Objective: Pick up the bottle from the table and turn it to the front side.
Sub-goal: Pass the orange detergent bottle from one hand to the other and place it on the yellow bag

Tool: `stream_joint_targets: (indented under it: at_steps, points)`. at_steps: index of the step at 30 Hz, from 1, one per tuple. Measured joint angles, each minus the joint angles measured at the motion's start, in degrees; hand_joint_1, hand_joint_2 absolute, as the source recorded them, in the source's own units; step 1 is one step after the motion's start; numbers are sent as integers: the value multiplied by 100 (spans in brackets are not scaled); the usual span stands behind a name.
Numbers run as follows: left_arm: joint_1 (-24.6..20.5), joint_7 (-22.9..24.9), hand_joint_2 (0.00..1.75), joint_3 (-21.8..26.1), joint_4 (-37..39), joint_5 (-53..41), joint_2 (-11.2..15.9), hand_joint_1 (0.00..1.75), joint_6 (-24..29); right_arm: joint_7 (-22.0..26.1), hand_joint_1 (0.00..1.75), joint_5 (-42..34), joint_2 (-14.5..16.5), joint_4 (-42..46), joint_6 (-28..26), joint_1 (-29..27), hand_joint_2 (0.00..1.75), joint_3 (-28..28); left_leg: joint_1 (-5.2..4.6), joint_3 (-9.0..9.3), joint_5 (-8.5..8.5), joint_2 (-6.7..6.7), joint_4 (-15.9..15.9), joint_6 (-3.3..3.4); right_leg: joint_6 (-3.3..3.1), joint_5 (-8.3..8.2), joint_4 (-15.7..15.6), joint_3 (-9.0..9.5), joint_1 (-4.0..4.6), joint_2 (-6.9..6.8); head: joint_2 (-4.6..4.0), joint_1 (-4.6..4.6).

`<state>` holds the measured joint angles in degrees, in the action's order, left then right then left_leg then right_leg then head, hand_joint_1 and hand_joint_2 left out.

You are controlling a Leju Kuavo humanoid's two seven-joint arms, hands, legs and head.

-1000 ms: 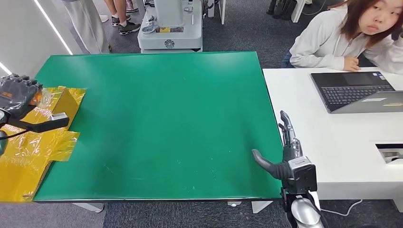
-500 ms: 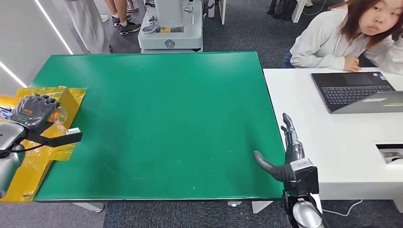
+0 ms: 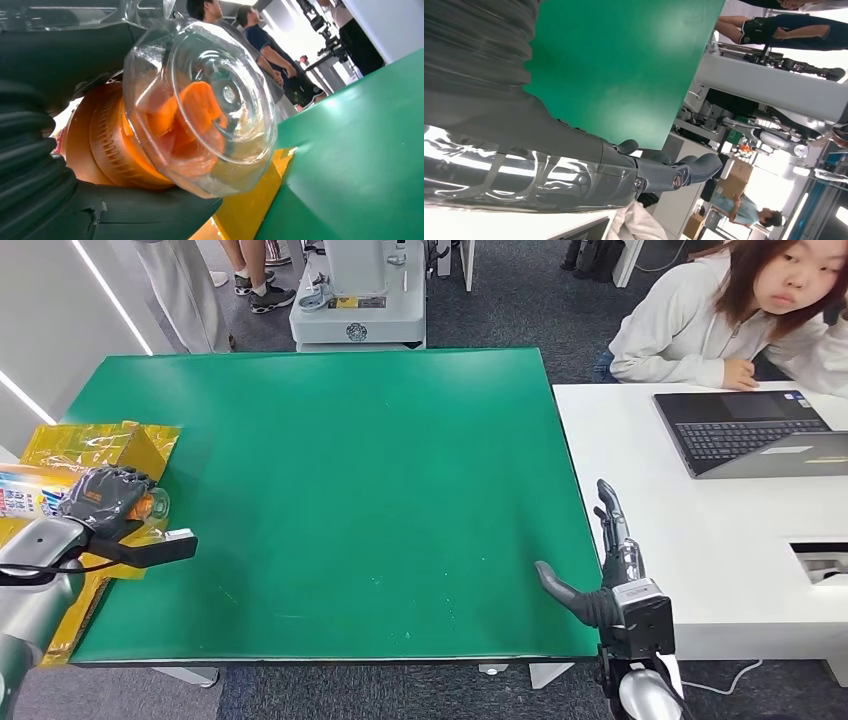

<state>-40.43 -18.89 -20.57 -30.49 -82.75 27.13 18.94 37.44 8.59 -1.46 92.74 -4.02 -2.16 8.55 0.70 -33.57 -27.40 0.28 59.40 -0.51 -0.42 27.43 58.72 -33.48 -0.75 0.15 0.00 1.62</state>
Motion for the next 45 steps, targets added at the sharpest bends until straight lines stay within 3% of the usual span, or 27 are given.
stream_joint_targets:
  at_steps: [7, 23, 24, 27, 28, 45]
  points:
    - [-8, 69, 175, -1, 324, 122, -258, 175, -489, -93, 0, 117, -11, 162, 37, -95, 175, -13, -1, -2, 0, -3, 0, 0, 0, 0, 0, -1, -1, -3, 0, 1]
    - [72, 287, 175, 1, 791, 218, -554, 175, -603, -164, 0, 672, -44, 506, -177, -410, 175, -14, 0, -3, 0, -1, -1, 0, 0, 0, 0, -1, 0, -1, 0, 1]
    - [77, 301, 175, 4, 811, 237, -556, 165, -623, -176, 0, 698, -44, 532, -173, -423, 175, -14, 0, -3, 0, -1, -1, 0, 0, 0, 0, -1, 0, -1, 0, 1]
    - [104, 352, 175, 34, 873, 311, -565, 36, -659, -244, 0, 792, -44, 610, -111, -443, 175, -11, 0, -3, 0, 0, -1, 0, 0, 0, 0, -1, 0, -1, 0, 1]
    - [116, 372, 175, 51, 894, 335, -570, 2, -662, -263, 0, 812, -44, 621, -90, -439, 175, -9, 0, -3, 0, 0, -1, 0, 0, 0, 0, -1, 0, -1, 0, 1]
    - [238, 294, 175, 429, 981, 649, -602, 0, -509, -320, 0, 839, -44, 619, -2, -284, 175, 29, -1, 6, 0, -6, -3, -1, 0, 0, 2, 11, -1, -6, 0, 0]
